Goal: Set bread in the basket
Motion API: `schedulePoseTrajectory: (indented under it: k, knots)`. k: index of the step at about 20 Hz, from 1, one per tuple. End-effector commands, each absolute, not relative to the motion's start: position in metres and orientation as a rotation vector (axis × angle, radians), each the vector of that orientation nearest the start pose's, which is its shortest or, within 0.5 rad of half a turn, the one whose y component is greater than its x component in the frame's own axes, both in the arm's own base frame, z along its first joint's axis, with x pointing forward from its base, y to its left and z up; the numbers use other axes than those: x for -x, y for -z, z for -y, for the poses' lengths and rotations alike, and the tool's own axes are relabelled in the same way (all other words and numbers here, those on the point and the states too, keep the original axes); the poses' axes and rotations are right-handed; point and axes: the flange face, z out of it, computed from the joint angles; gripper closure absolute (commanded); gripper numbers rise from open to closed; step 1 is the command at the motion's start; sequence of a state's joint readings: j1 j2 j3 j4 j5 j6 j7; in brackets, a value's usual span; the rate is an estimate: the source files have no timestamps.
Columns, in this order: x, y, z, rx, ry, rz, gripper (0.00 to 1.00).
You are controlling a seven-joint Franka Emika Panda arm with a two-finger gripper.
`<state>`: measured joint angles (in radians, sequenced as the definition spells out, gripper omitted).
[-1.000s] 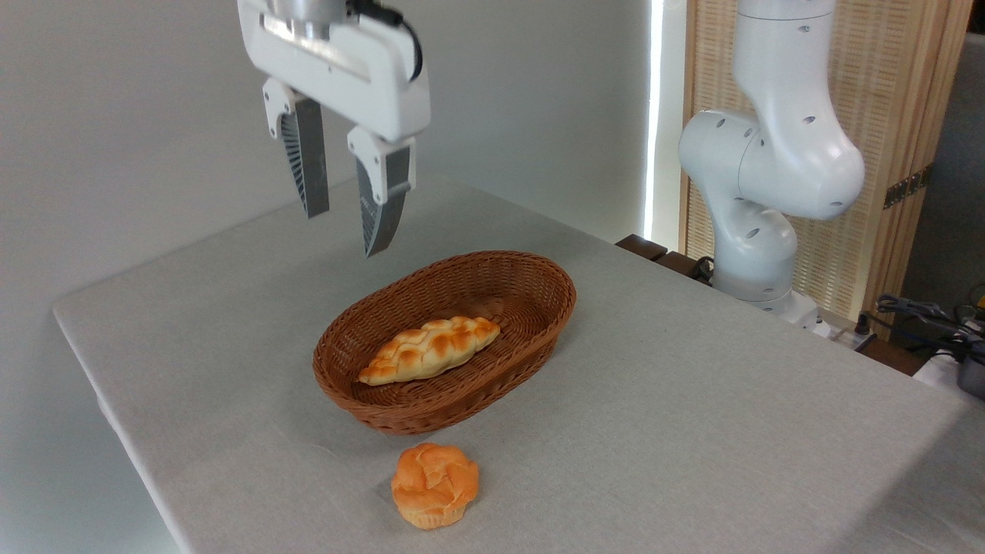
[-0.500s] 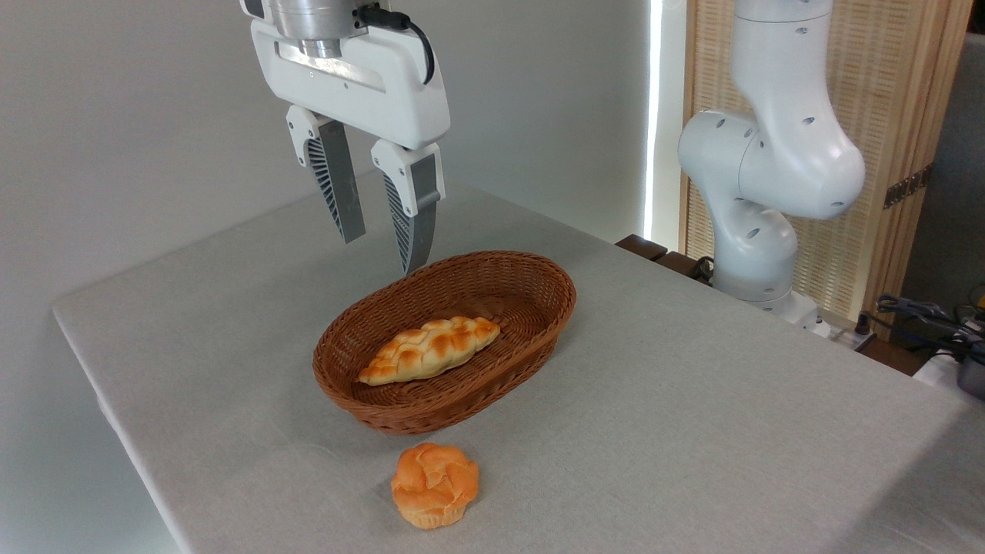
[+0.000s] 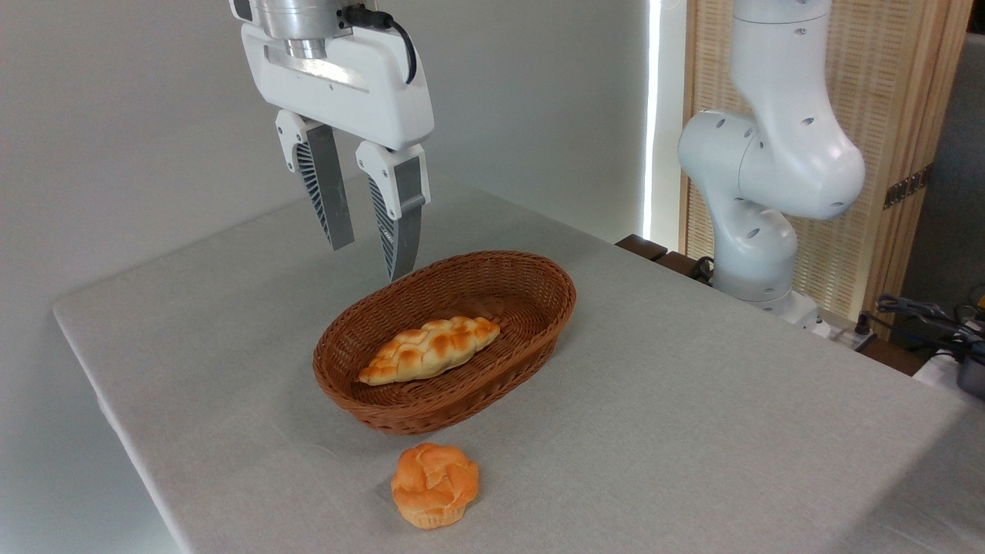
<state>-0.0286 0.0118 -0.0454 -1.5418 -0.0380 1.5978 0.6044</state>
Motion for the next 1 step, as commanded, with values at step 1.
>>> schedulePoseTrajectory:
  k: [1]
  knots:
    - [-0.5628, -0.6371, 0.0467, 3.001, 0.104, -1.043, 0.00]
